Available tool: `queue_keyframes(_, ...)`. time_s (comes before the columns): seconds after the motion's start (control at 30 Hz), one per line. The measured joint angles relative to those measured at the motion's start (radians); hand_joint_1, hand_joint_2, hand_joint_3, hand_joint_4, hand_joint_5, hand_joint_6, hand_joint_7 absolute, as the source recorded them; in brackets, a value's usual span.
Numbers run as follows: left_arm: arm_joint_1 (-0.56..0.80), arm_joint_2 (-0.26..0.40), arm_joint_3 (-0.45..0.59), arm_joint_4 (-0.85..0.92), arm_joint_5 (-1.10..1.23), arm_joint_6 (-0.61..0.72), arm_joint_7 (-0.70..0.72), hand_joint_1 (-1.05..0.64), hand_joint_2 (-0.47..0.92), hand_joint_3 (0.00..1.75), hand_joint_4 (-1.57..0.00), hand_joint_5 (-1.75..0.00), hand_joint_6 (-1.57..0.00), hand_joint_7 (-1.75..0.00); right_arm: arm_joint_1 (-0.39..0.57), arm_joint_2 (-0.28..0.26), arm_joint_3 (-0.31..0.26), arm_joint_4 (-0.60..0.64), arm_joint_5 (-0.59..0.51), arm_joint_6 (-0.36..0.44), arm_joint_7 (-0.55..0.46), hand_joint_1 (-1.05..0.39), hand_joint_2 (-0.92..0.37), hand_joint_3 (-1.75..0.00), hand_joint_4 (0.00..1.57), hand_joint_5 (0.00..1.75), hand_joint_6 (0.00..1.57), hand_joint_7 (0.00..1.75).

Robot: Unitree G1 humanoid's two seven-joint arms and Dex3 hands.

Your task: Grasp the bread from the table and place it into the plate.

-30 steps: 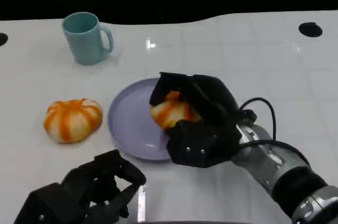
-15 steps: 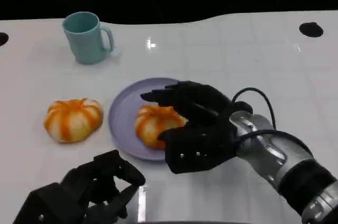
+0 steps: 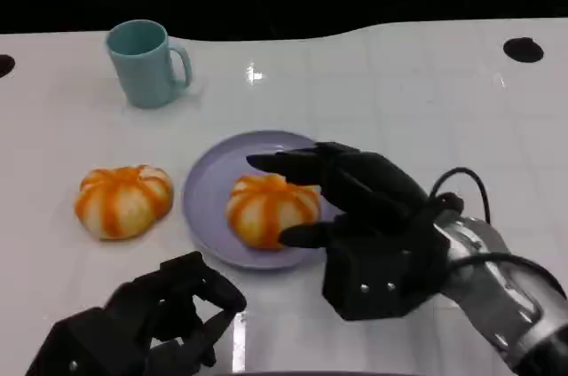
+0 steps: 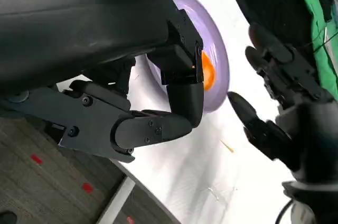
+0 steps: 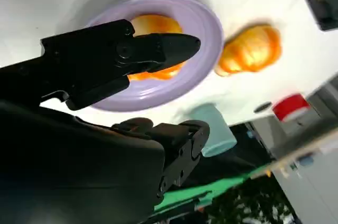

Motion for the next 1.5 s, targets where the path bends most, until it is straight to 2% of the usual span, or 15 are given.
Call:
queue_keyframes(0.13,0.001,-0.001,-0.002,-0.001,0.003,0.001,0.0,-0.38,0.92,0.49,-0.69,-1.75,-0.58,-1.39,0.078,-0.035,-0.036,-0.098,0.035,-0.015,0.005,-0.48,-0.92,-0.26,0.44,0.56,0.53,0.13)
queue_keyframes(0.23,0.004,-0.005,-0.003,-0.004,0.003,0.003,0.0,-0.39,0.92,0.48,-0.68,-1.75,-0.58,-1.39,0.137,-0.067,-0.063,-0.172,0.064,-0.023,0.018,-0.46,-0.92,-0.25,0.44,0.72,0.58,0.15)
queue_keyframes(0.33,0.008,-0.009,-0.004,-0.012,0.003,0.013,0.001,-0.39,0.92,0.47,-0.68,-1.75,-0.58,-1.38,0.211,-0.102,-0.099,-0.236,0.108,-0.062,0.023,-0.43,-0.92,-0.22,0.46,0.79,0.63,0.17)
queue_keyframes(0.57,0.017,-0.013,-0.003,-0.026,0.003,0.016,0.001,-0.42,0.92,0.46,-0.67,-1.75,-0.58,-1.37,0.34,-0.174,-0.175,-0.336,0.199,-0.1,0.076,-0.3,-0.92,-0.15,0.54,0.99,0.74,0.24)
queue_keyframes(0.63,0.021,-0.013,-0.002,-0.028,0.003,0.017,0.001,-0.43,0.92,0.46,-0.66,-1.75,-0.58,-1.36,0.372,-0.186,-0.202,-0.365,0.225,-0.101,0.087,-0.26,-0.92,-0.14,0.58,1.13,0.79,0.34)
queue_keyframes(0.73,0.022,-0.012,-0.001,-0.029,0.003,0.018,0.001,-0.43,0.92,0.46,-0.66,-1.75,-0.59,-1.36,0.417,-0.198,-0.237,-0.385,0.261,-0.128,0.09,-0.23,-0.9,-0.19,0.62,1.23,0.72,0.68)
queue_keyframes(0.77,0.022,-0.012,0.0,-0.029,0.003,0.018,0.001,-0.43,0.92,0.46,-0.66,-1.75,-0.59,-1.36,0.427,-0.201,-0.244,-0.388,0.264,-0.137,0.09,-0.22,-0.85,-0.29,0.65,1.28,0.72,0.78)
queue_keyframes(0.87,0.02,-0.012,0.001,-0.031,0.003,0.029,0.001,-0.43,0.92,0.46,-0.66,-1.75,-0.59,-1.35,0.456,-0.202,-0.263,-0.407,0.273,-0.147,0.091,-0.18,-0.56,-0.87,0.71,1.34,0.77,0.9)
queue_keyframes(0.9,0.02,-0.012,0.001,-0.032,0.003,0.032,0.001,-0.42,0.92,0.46,-0.66,-1.75,-0.59,-1.35,0.466,-0.202,-0.273,-0.415,0.274,-0.148,0.09,-0.17,-0.52,-0.96,0.73,1.37,0.8,0.91)
queue_keyframes(0.93,0.02,-0.011,0.002,-0.032,0.003,0.034,0.001,-0.42,0.92,0.46,-0.66,-1.75,-0.59,-1.35,0.477,-0.203,-0.281,-0.426,0.277,-0.146,0.09,-0.14,-0.47,-1.05,0.75,1.49,0.83,0.94)
queue_keyframes(1.03,0.02,-0.011,0.003,-0.036,0.002,0.037,0.001,-0.41,0.92,0.45,-0.65,-1.75,-0.59,-1.34,0.508,-0.203,-0.294,-0.466,0.285,-0.132,0.093,-0.07,-0.42,-1.19,0.82,1.71,0.87,1.1)
queue_keyframes(1.1,0.02,-0.01,0.005,-0.037,0.0,0.037,0.001,-0.41,0.92,0.46,-0.65,-1.75,-0.59,-1.33,0.53,-0.203,-0.304,-0.495,0.292,-0.119,0.095,-0.03,-0.39,-1.25,0.88,1.74,0.87,1.22)
queue_keyframes(1.23,0.02,-0.005,0.006,-0.039,-0.007,0.037,0.0,-0.42,0.92,0.46,-0.64,-1.75,-0.59,-1.33,0.579,-0.203,-0.314,-0.543,0.285,-0.111,0.097,0.05,-0.31,-1.4,0.87,1.74,0.87,1.32)
queue_keyframes(1.3,0.02,-0.002,0.008,-0.039,-0.01,0.037,0.0,-0.42,0.92,0.46,-0.64,-1.75,-0.59,-1.33,0.603,-0.203,-0.315,-0.566,0.278,-0.101,0.097,0.03,-0.29,-1.42,0.88,1.73,0.87,1.34)
queue_keyframes(1.5,0.02,0.005,0.013,-0.04,-0.02,0.037,-0.001,-0.42,0.92,0.46,-0.66,-1.75,-0.6,-1.33,0.666,-0.195,-0.317,-0.613,0.237,-0.077,0.082,0.01,-0.29,-1.32,0.91,1.74,0.88,1.37)
